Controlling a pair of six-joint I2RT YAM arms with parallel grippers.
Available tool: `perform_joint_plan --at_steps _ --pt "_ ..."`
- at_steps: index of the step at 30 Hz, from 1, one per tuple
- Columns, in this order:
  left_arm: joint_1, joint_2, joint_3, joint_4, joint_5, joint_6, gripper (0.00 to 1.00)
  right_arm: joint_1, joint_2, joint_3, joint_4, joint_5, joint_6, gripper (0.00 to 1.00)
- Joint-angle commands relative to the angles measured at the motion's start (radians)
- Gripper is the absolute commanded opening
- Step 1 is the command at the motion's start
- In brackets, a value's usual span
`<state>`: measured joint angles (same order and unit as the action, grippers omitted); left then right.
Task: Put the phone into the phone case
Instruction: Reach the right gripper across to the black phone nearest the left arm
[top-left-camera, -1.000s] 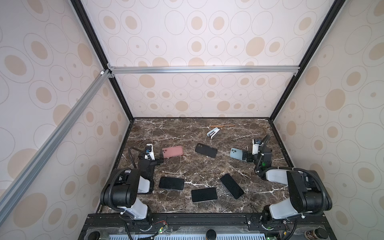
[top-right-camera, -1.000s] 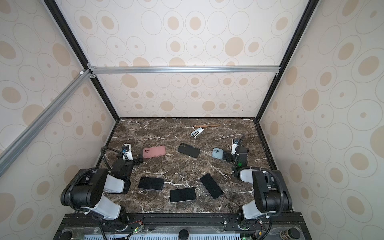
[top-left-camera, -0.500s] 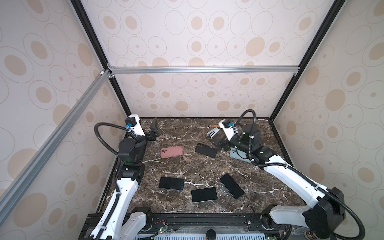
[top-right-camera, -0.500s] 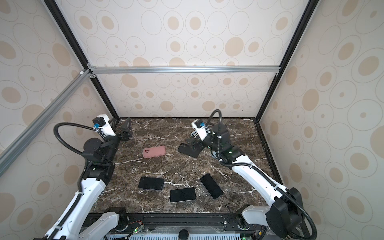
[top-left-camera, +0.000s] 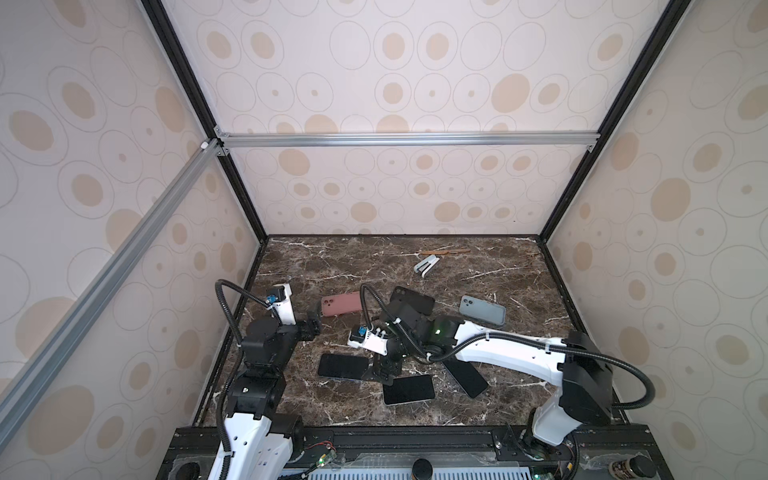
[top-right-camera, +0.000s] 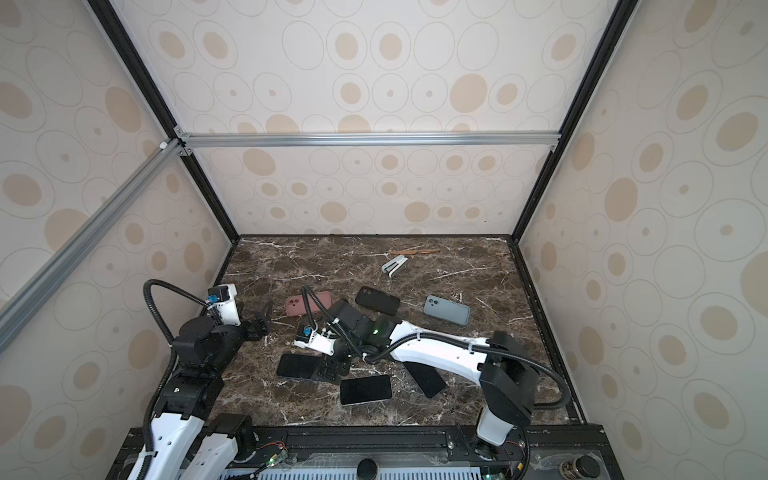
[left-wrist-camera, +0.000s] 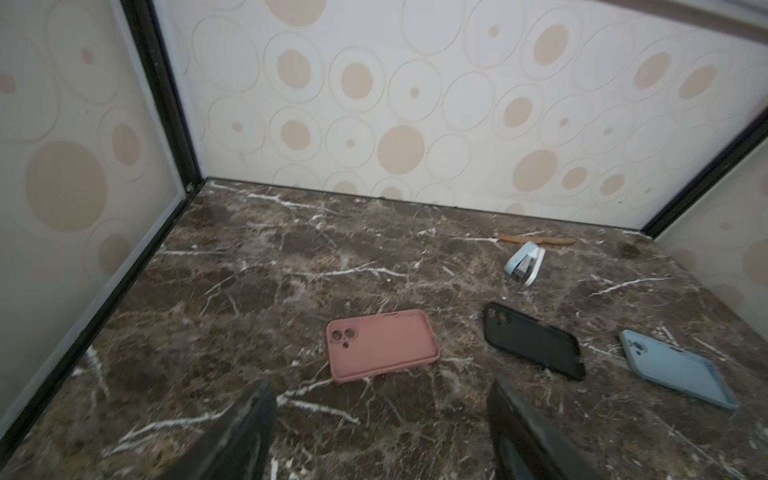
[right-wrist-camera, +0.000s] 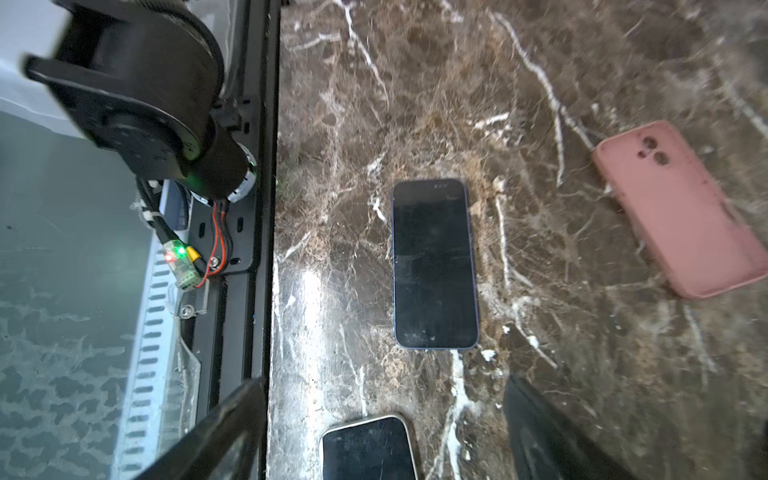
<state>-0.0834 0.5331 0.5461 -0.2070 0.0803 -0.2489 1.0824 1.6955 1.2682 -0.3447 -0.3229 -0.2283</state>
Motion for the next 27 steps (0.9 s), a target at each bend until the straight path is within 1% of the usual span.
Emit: perform_joint_plan --at_steps 1,5,11,15,17,24,26,27 --pt "0.002 -0.012 0.0 0.025 -0.135 -0.016 0.8 0.008 0.097 0.08 -0.05 0.022 0.033 0.91" --pt "0.006 0.018 0.014 -0.012 -0.188 -0.02 0.82 0.01 0.224 0.172 -0.114 0.058 0.035 0.91" --pt "0.007 -0.004 0.002 -0.007 -0.198 -0.029 0.83 0.025 0.369 0.293 -0.185 0.129 0.027 0.92" --pt "0.007 -0.015 0.0 -0.01 -0.216 -0.034 0.84 0.043 0.406 0.308 -0.176 0.155 -0.007 0.93" --pt "0.01 -0.018 0.003 -0.014 -0.226 -0.035 0.84 0.054 0.429 0.325 -0.188 0.185 -0.028 0.93" --pt "0.011 -0.03 -0.002 -0.013 -0.232 -0.038 0.84 0.065 0.497 0.379 -0.267 0.215 -0.094 0.93" --pt "0.011 -0.029 -0.002 -0.011 -0.226 -0.038 0.84 0.065 0.507 0.381 -0.277 0.23 -0.105 0.92" --pt "0.011 -0.026 -0.002 -0.012 -0.225 -0.039 0.84 0.065 0.512 0.382 -0.282 0.24 -0.113 0.9"
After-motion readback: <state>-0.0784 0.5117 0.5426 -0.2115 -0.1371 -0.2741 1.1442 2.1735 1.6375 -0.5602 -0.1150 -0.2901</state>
